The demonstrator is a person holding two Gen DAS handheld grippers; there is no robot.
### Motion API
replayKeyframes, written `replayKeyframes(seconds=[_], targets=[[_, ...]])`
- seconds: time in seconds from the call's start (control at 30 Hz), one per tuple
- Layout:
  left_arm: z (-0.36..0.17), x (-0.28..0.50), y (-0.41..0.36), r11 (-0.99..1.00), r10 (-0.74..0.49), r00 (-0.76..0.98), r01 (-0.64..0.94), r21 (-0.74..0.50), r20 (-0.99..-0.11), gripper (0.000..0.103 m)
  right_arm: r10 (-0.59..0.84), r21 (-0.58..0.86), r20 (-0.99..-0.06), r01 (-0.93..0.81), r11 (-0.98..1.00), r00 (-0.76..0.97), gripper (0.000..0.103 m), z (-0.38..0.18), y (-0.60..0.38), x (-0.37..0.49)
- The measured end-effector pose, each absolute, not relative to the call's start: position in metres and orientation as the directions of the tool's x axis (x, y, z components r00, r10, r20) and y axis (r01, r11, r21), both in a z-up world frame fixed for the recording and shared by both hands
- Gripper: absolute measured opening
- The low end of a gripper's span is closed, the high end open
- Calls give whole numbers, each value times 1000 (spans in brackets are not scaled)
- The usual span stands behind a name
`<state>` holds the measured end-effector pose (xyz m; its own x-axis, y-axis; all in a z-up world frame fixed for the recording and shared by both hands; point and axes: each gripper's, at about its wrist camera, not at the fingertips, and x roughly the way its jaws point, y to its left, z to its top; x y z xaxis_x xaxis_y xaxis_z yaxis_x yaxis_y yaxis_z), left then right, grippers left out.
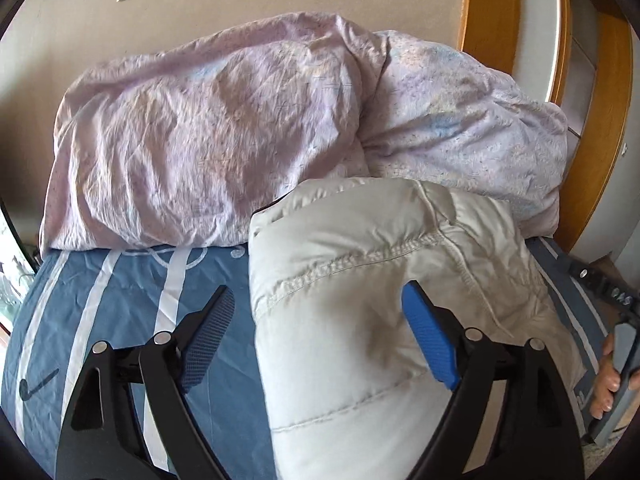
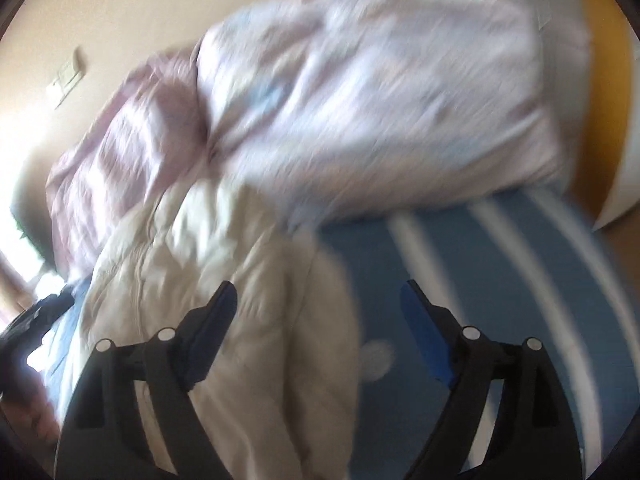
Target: Fold large clothes
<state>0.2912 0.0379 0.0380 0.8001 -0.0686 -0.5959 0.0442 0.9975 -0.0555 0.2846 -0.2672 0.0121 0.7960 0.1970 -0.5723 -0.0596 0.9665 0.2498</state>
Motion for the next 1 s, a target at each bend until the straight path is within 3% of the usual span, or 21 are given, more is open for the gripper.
replayKeyframes(seconds=[0.07, 0.27, 0.43, 0.57, 0.7, 0.77, 0.9, 1.0], targets=[[33, 299, 29, 998, -67, 787, 42, -56, -614, 86, 268, 246, -581, -148, 958, 768, 74, 14, -250, 285], [11, 308, 15, 997, -64, 757, 22, -74, -650, 86, 266, 161, -642, -212, 964, 719, 48, -2, -199, 298], [6, 310, 10, 998, -55, 762, 17, -65, -645, 87, 219, 106, -679, -201, 974, 701, 45, -25, -198, 324], [1, 308, 5, 998, -33, 778, -7, -61, -628, 89, 236, 126, -683, -208, 970, 691, 47, -34, -197, 343], [3, 303, 6, 999, -8, 788, -16, -32, -616, 90, 338, 259, -649, -219, 941, 682, 54, -28, -215, 336], [4, 305, 11, 999, -39, 777, 13, -46, -629, 90, 386, 352, -644, -192, 916, 661, 84, -23, -238, 333], [4, 312, 33, 990, -106, 737, 15, -141, -668, 91, 415, 438, -701, -109, 892, 581, 86, -39, -273, 348], [4, 312, 33, 993, -94, 736, 23, -115, -670, 93, 510, 538, -709, -95, 838, 487, 89, -61, -282, 360]])
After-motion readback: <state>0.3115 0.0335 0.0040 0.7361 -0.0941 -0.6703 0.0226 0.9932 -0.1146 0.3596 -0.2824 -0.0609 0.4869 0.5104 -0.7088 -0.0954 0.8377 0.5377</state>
